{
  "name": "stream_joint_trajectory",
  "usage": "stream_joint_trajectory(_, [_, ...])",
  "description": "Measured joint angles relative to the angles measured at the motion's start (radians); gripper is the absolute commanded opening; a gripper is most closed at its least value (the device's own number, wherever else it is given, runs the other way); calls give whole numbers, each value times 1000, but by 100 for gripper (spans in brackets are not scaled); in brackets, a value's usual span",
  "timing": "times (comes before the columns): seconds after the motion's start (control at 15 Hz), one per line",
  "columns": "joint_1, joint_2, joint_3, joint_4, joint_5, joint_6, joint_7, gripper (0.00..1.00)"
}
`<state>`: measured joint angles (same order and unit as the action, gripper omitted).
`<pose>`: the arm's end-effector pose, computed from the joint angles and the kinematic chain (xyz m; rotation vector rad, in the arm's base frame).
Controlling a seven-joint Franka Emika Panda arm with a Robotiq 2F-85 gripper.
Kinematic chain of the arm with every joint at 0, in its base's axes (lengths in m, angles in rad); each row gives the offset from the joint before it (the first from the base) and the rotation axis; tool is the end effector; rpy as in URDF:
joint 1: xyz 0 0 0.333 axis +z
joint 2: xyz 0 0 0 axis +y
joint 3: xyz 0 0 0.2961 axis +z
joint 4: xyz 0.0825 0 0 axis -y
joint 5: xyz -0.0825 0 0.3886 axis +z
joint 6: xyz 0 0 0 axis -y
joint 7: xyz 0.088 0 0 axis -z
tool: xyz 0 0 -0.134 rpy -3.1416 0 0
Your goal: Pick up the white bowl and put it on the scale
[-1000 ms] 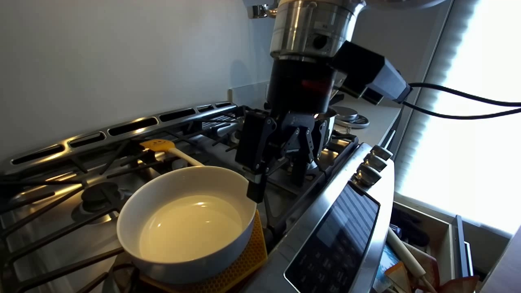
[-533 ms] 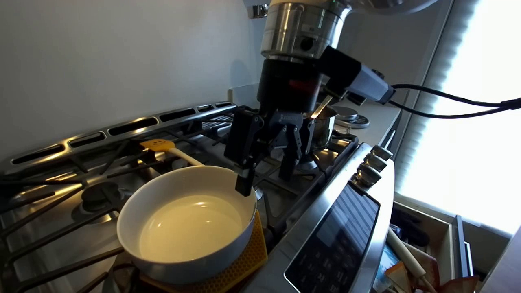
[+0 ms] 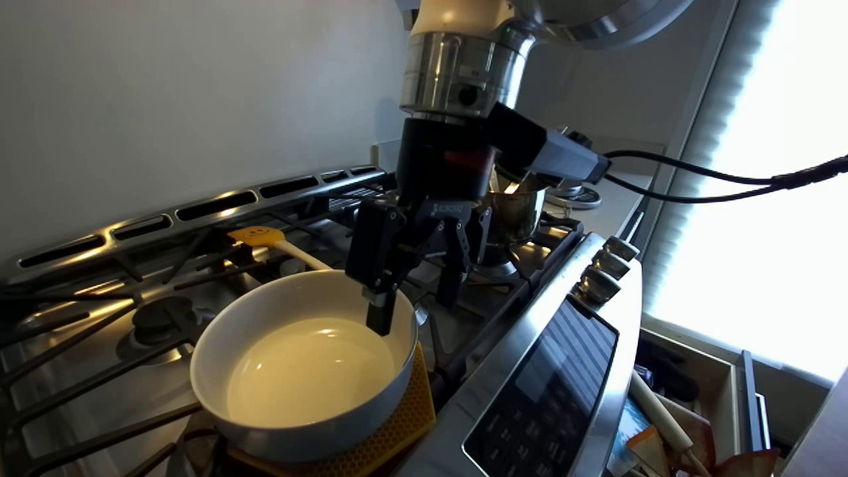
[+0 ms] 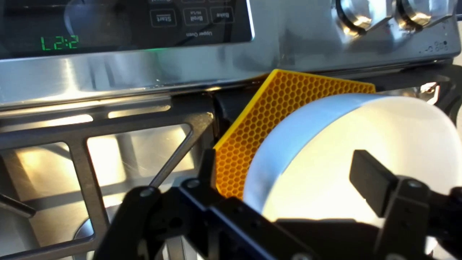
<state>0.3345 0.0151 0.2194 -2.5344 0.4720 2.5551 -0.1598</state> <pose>0.3918 0.2432 0.2181 -2.8444 -0.4576 0.0675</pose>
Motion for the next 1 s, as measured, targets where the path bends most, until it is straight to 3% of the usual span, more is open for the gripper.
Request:
stream_joint_trajectory(0.07, [-3,10,3,3,-8,1,0,69])
stream_joint_trajectory(0.67, [-16,66,23,39,-124,2,30,1])
stream_joint_trajectory(1.0, [-21,83,27,65,-160,2,67,1])
